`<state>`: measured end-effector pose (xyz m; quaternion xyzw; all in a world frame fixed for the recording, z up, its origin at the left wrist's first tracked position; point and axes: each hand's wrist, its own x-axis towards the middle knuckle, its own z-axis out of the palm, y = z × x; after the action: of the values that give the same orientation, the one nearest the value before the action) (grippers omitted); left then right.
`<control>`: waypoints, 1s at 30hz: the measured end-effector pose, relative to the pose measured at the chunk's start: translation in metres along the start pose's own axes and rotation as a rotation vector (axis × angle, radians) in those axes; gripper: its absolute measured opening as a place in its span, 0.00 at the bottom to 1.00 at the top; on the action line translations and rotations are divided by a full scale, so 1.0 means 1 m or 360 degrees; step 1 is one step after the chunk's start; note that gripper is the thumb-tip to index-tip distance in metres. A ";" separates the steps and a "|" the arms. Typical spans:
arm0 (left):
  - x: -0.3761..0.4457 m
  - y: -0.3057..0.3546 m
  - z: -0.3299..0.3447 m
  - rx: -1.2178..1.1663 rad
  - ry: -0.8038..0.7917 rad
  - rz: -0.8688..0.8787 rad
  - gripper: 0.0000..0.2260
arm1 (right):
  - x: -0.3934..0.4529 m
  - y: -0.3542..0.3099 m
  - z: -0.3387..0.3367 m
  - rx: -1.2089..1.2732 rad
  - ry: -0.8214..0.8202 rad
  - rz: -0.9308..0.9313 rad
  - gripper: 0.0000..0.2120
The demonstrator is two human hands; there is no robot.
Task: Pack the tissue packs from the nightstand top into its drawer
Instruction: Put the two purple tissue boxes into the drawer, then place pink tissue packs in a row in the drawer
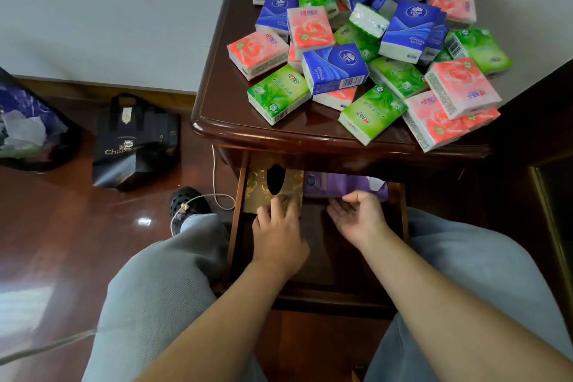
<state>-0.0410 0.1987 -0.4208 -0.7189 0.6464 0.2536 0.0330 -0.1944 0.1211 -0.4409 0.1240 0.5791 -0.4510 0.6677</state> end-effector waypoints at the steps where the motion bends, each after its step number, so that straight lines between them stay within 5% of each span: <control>1: 0.000 -0.001 -0.001 -0.0005 -0.0014 0.0004 0.38 | 0.000 0.001 -0.001 -0.0004 0.0005 -0.0007 0.19; 6: -0.010 -0.004 -0.009 -0.0153 0.0002 0.0078 0.36 | -0.013 -0.003 -0.009 -0.0155 0.0030 0.0020 0.12; 14: -0.039 0.018 -0.061 -0.0347 0.0377 0.0410 0.17 | -0.087 -0.027 -0.031 -0.0852 0.0063 -0.0199 0.08; 16: -0.040 0.030 -0.082 -0.0422 0.0458 0.0480 0.13 | -0.110 -0.046 -0.032 -0.1010 0.0193 -0.0497 0.11; 21: -0.045 0.066 -0.119 -0.0578 0.0541 0.0559 0.14 | -0.169 -0.103 -0.017 -0.1372 0.0509 -0.1887 0.31; 23: -0.047 0.077 -0.127 -0.0659 0.0511 0.0528 0.15 | -0.182 -0.125 -0.001 -0.1625 0.0473 -0.2231 0.37; 26: -0.051 0.087 -0.132 -0.0733 0.0424 0.0498 0.15 | -0.186 -0.145 0.020 -0.2169 0.0380 -0.2271 0.42; 30: -0.056 0.085 -0.132 -0.0780 0.0335 0.0461 0.14 | -0.166 -0.150 0.024 -0.2538 0.0596 -0.2242 0.32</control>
<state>-0.0810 0.1860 -0.2596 -0.6281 0.6617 0.3282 -0.2450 -0.2772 0.0962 -0.2331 -0.6404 0.7399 -0.2004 0.0474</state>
